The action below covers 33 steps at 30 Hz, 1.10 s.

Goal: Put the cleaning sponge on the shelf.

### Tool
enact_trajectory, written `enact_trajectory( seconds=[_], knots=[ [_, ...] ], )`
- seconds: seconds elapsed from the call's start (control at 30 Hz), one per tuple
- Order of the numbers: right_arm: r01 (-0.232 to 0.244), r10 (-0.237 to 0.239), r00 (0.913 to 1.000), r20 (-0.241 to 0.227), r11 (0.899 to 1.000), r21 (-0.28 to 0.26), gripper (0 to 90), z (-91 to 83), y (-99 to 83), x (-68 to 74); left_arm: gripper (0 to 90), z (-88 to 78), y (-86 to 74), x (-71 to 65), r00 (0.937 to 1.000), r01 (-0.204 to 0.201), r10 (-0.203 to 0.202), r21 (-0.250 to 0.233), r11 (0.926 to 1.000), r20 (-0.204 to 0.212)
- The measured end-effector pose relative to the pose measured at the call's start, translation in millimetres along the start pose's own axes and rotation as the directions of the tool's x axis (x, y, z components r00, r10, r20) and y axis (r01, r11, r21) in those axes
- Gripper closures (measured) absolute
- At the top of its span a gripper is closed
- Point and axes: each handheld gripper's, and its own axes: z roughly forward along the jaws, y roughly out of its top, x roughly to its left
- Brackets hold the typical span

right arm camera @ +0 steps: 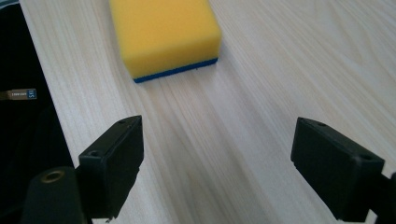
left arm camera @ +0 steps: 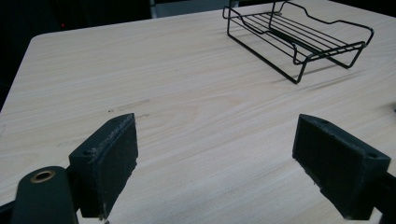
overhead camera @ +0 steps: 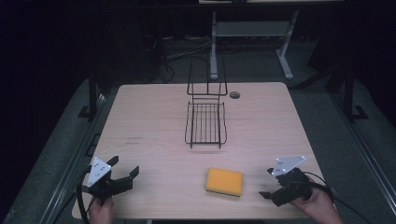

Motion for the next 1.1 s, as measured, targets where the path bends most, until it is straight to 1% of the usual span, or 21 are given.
enact_trajectory(
  seconds=[0.43,0.57,0.6,0.83,0.87,0.93,1.1],
  knots=[
    [0.059,-0.059,0.9978,-0.030,0.998,0.024,16.0,1.0,25.8,-0.6,13.4,1.2,0.0,-0.5,1.0000,-0.009,0.009,0.006,0.9999,0.003],
    [0.072,-0.071,0.9966,-0.041,0.997,0.019,16.0,1.8,31.1,0.9,13.4,0.6,-0.1,0.0,1.0000,-0.007,0.007,0.006,1.0000,-0.003],
    [0.076,-0.075,0.9958,-0.053,0.997,0.019,16.0,2.5,34.3,1.5,13.4,0.0,-0.2,0.5,1.0000,0.002,-0.002,-0.002,1.0000,-0.002],
    [0.103,-0.101,0.9926,-0.068,0.994,0.030,16.0,6.0,44.5,3.8,13.4,1.3,-0.1,-0.2,1.0000,-0.010,0.010,0.009,0.9999,0.000],
    [0.113,-0.110,0.9910,-0.075,0.993,0.028,16.0,7.0,47.8,4.1,13.4,1.6,0.0,-0.5,0.9999,-0.012,0.012,0.013,0.9998,-0.001],
    [0.117,-0.114,0.9898,-0.085,0.993,0.028,16.0,8.5,51.0,4.7,13.4,1.6,-0.1,-0.6,0.9999,-0.014,0.014,0.014,0.9998,0.000],
    [0.132,-0.127,0.9866,-0.102,0.991,0.039,16.0,11.8,59.4,5.6,13.4,1.0,0.1,0.2,1.0000,-0.007,0.007,0.008,0.9999,-0.003]
  ],
)
